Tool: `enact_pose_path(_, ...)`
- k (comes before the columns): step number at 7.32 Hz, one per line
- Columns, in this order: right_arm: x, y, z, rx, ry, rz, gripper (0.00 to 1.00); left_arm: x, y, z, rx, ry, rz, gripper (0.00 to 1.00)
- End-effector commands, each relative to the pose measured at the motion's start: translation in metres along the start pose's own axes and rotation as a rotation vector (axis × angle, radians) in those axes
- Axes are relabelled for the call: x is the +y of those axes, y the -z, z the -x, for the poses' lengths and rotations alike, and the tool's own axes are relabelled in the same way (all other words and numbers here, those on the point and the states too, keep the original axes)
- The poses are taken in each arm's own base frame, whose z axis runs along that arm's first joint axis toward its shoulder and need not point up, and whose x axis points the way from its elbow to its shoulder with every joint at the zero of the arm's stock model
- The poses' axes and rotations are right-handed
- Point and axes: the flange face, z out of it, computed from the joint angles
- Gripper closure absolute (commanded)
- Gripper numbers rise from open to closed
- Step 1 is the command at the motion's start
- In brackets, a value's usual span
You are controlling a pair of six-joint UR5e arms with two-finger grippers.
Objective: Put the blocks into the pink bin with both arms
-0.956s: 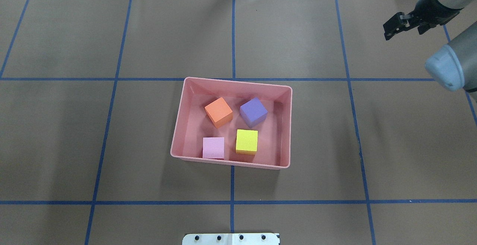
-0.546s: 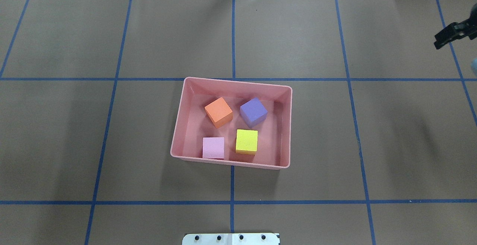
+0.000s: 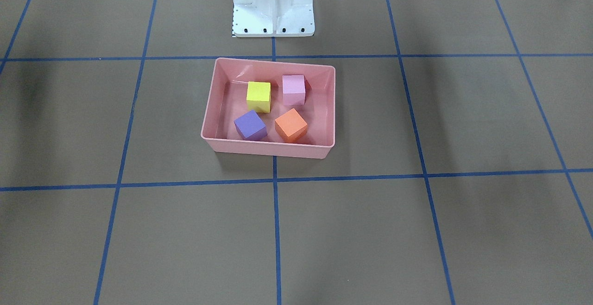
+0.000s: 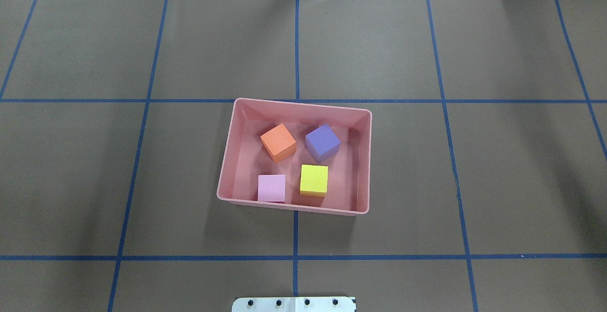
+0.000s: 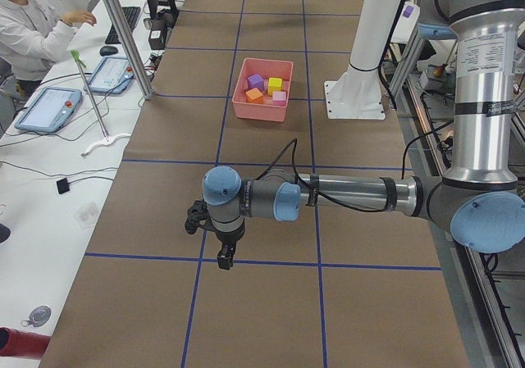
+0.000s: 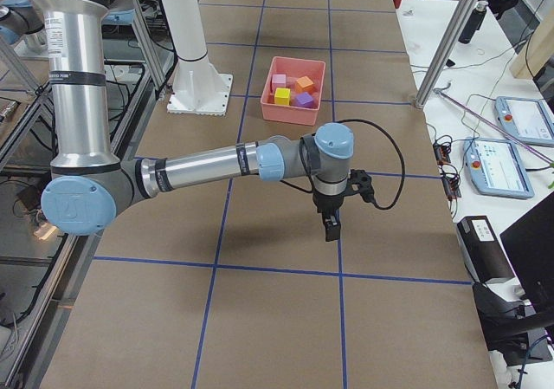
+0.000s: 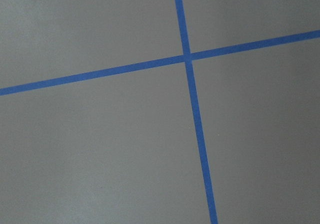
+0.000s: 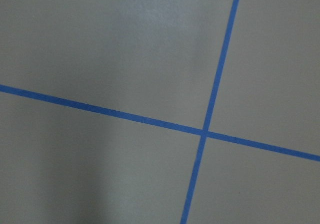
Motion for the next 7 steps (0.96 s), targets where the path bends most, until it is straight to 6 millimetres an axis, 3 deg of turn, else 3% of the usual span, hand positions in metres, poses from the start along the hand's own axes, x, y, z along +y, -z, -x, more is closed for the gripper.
enact_pose_path(1,0.051,-0.01,-0.041,-0.009,-0.038,0.03,0.0,0.008,0.015,-0.007,0.004,-0.009,-0.029,0.0)
enact_pose_path(3,0.083,-0.015,-0.065,-0.008,-0.1,0.046,0.0,0.037,0.007,-0.003,0.01,0.016,-0.013,0.0)
enact_pose_path(4,0.096,-0.025,-0.072,-0.012,-0.122,0.069,0.0,0.038,0.008,-0.004,0.01,0.011,-0.016,0.0)
enact_pose_path(7,0.098,-0.029,-0.074,-0.012,-0.127,0.075,0.0,0.036,0.01,-0.007,0.01,0.001,-0.019,0.0)
